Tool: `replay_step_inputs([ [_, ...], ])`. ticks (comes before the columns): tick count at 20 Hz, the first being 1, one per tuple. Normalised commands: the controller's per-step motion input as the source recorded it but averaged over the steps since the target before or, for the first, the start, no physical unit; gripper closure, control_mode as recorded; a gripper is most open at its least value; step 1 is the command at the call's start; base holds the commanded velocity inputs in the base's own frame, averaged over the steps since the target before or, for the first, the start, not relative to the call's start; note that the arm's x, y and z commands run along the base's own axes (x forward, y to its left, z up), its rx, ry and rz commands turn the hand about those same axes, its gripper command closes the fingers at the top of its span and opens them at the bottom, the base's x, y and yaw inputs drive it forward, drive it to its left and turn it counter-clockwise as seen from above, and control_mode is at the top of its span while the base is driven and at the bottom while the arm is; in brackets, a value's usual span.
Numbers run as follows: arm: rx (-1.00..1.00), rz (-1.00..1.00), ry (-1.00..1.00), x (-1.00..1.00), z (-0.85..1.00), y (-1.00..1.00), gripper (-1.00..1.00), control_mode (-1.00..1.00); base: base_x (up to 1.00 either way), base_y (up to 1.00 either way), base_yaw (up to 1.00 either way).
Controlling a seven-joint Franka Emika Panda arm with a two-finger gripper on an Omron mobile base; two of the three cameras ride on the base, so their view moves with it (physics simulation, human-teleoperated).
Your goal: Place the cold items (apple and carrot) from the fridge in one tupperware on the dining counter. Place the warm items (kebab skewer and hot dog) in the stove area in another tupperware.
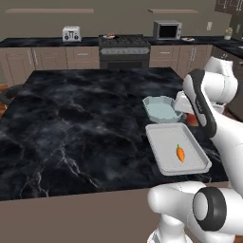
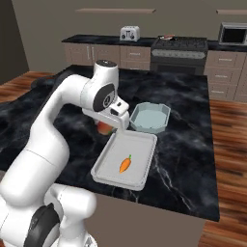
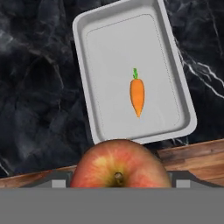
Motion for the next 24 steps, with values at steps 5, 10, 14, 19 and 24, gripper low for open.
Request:
replay_step_inputs([
  [5,0.00,0.00,0.00,0.32,-0.61,-0.12,1.00,-1.00,0.00,0.00,0.00],
  [10,-0.05,0.00,0.00,0.31,-0.59,-0.01,1.00,-1.00,0.00,0.00,0.00],
  [14,0.00,0.00,0.00,0.28,-0.46,0.00,1.00,-1.00,0.00,0.00,0.00],
  [19,0.00,0.00,0.00,0.24,-0.47,0.00,1.00,-1.00,0.00,0.00,0.00],
  [24,0.00,0.00,0.00,0.29,-0.46,-0.01,1.00,-1.00,0.00,0.00,0.00],
])
